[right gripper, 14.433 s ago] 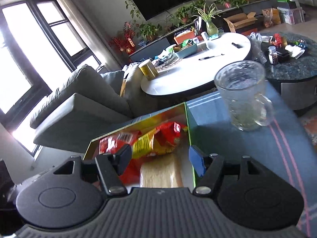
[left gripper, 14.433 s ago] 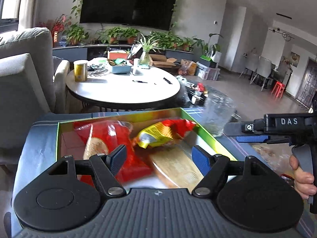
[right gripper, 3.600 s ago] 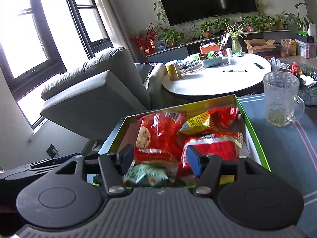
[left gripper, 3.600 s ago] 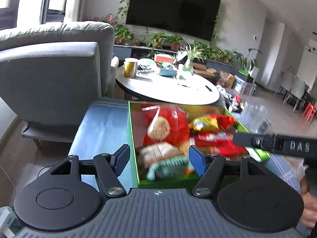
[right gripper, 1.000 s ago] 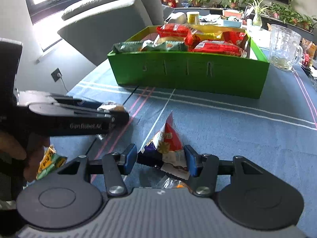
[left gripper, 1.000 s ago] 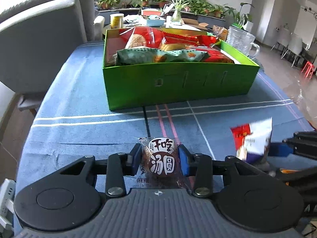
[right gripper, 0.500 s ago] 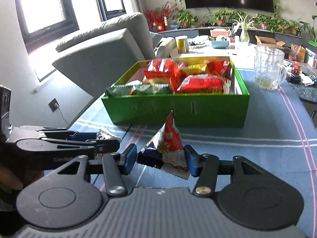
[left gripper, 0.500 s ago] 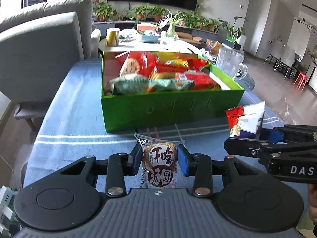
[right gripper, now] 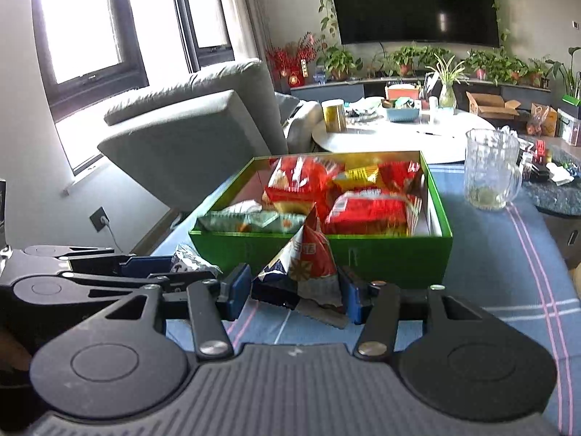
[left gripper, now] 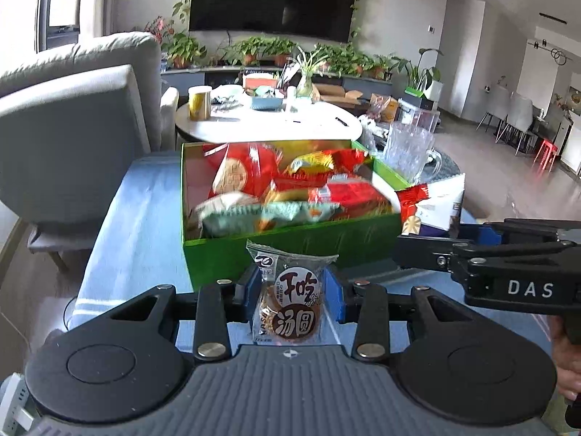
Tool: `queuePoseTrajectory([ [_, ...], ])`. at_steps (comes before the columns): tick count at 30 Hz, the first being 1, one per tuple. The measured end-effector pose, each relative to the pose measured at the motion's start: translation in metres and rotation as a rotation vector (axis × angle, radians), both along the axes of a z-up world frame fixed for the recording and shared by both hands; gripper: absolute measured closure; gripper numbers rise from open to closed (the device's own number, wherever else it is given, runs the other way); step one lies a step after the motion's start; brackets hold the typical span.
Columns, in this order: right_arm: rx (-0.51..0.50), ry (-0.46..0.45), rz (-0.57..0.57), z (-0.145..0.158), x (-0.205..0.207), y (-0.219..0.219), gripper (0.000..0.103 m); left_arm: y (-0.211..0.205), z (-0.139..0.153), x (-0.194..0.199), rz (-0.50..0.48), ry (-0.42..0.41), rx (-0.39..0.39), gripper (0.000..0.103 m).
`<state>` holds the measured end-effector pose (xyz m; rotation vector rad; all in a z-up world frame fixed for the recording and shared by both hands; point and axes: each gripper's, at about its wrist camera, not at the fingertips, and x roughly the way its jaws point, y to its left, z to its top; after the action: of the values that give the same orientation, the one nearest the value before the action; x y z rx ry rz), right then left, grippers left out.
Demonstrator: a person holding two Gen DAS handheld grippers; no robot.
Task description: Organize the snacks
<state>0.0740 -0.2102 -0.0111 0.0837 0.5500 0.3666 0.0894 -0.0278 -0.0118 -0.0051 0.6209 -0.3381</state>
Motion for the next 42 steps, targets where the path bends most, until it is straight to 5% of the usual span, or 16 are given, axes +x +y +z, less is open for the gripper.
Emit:
queuePoseTrajectory([
  [23, 0.014, -0.047, -0.025, 0.018, 0.025, 0.000, 0.034, -0.006, 0.050, 0.025, -0.021, -0.136, 0.000, 0.068],
  [42, 0.114, 0.002, -0.070, 0.023, 0.111, 0.001, 0.034, -0.005, 0.041, 0.102, 0.054, -0.075, 0.009, 0.068],
])
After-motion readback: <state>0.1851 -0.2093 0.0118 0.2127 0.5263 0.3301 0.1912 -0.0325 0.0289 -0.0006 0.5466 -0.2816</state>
